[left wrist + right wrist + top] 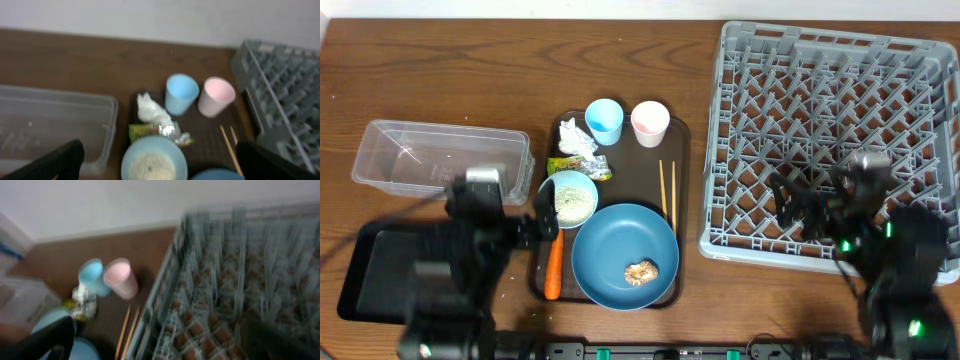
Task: Sort waste into correct bins and load items into the dishwasher rack
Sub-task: 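Reach the left gripper to the light-blue cup and grasp it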
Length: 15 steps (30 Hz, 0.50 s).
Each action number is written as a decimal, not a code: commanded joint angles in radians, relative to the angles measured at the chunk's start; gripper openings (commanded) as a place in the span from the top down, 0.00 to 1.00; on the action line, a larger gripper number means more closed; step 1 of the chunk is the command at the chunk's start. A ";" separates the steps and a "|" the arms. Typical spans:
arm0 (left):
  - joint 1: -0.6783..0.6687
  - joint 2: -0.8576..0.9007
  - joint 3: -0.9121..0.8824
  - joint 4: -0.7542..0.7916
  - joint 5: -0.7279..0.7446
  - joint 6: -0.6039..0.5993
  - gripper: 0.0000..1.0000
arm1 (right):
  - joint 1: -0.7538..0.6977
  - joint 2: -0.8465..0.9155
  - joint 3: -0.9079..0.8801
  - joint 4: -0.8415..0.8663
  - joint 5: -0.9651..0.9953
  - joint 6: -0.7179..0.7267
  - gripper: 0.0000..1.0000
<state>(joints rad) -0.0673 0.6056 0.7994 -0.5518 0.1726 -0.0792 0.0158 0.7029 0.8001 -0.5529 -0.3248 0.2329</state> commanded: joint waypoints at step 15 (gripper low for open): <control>-0.002 0.675 0.414 -0.270 0.149 -0.146 0.02 | -0.021 0.561 0.449 -0.323 -0.045 -0.114 0.01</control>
<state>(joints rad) -0.0677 1.2274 1.1881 -0.8486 0.2798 -0.1539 0.0158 1.2552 1.2297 -0.8726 -0.3515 0.1406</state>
